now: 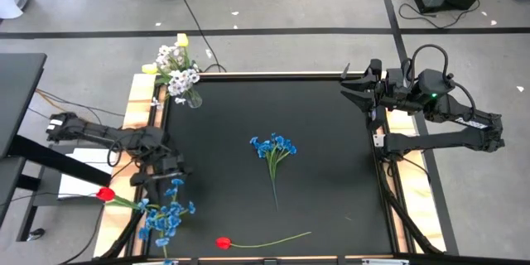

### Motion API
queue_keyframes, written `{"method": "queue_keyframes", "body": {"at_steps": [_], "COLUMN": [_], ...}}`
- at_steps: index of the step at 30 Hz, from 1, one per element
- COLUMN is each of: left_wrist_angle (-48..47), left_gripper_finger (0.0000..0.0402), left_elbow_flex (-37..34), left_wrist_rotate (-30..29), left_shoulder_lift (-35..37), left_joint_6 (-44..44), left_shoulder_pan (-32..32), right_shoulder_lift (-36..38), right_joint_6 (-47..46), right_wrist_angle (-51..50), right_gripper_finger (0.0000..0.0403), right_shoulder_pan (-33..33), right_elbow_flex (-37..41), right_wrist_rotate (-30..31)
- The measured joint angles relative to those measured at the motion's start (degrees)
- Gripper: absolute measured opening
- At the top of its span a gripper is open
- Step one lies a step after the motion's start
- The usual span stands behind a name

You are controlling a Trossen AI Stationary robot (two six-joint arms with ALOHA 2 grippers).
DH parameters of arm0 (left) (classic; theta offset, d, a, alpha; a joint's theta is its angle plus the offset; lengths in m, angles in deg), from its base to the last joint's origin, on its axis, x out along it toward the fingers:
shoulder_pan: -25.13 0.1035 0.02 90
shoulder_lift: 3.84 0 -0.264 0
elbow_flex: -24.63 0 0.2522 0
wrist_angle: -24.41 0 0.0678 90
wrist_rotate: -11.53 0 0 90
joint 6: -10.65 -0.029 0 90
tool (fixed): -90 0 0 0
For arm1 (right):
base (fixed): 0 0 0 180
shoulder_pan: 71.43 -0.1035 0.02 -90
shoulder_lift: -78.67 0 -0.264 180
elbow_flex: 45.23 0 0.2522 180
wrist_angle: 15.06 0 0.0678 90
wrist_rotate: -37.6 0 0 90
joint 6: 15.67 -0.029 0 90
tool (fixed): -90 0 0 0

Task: Sort flowers into vase by color
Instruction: Put the top blue flowers into the yellow vase, then put the blue flowers into the yellow vase

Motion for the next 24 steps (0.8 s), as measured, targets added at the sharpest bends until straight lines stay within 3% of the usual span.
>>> {"method": "queue_keyframes", "body": {"at_steps": [8,18,24], "left_wrist_angle": [0.47,0.52,5.91], "left_gripper_finger": [0.0275,0.0193,0.0152], "left_elbow_flex": [0.00,0.00,0.00], "left_wrist_rotate": [-0.49,-16.08,-19.05], "left_shoulder_lift": [0.00,-0.04,-0.04], "left_joint_6": [1.57,-4.40,-1.95], "left_shoulder_pan": [5.81,17.33,21.01], "right_shoulder_lift": [0.00,0.00,0.00], "right_joint_6": [-0.02,-0.02,-0.02], "right_wrist_angle": [0.02,0.02,0.00], "right_gripper_finger": [0.0122,0.0123,0.0122], "right_shoulder_pan": [0.00,0.00,-0.01], "right_elbow_flex": [0.00,0.00,0.00], "right_wrist_rotate": [0.00,0.00,-0.01]}}
